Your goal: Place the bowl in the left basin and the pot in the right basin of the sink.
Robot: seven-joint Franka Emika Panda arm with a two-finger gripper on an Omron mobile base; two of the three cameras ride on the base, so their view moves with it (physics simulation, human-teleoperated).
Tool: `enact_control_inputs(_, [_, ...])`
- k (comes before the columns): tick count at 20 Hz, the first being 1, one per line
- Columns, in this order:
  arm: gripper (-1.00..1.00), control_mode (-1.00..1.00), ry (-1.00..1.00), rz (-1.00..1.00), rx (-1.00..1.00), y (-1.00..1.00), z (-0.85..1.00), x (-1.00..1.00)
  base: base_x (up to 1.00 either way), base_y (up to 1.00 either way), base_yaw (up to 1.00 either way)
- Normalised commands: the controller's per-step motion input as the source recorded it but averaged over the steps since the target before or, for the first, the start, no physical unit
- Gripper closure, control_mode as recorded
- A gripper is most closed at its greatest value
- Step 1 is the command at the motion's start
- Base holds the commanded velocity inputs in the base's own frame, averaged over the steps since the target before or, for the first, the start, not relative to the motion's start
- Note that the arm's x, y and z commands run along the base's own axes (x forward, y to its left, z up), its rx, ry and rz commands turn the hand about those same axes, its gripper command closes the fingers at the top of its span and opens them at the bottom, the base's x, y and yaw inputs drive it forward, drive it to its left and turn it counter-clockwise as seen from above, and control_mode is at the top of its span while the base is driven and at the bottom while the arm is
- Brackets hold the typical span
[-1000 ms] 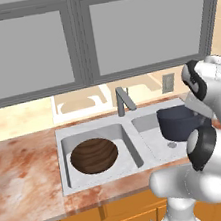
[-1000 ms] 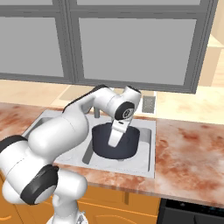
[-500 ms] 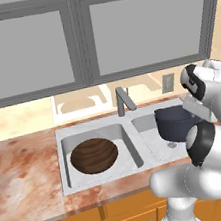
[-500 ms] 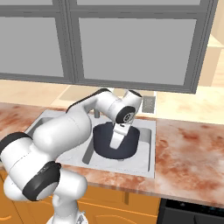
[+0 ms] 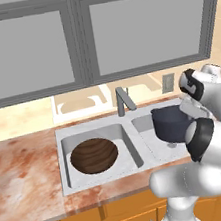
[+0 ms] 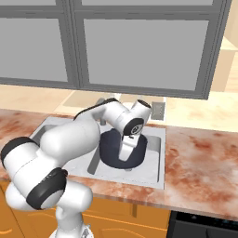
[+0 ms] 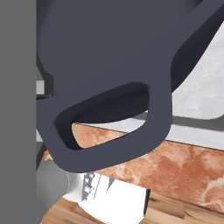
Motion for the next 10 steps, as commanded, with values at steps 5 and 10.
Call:
enact_control_inputs(5, [1.0, -1.0, -0.04, 0.03, 0.0, 0.0, -0.22, 0.21, 0.0, 0.0, 0.0])
enact_control_inputs(10, [1.0, -1.0, 0.0, 0.03, 0.0, -0.01, -0.22, 0.26, 0.0, 0.0, 0.0])
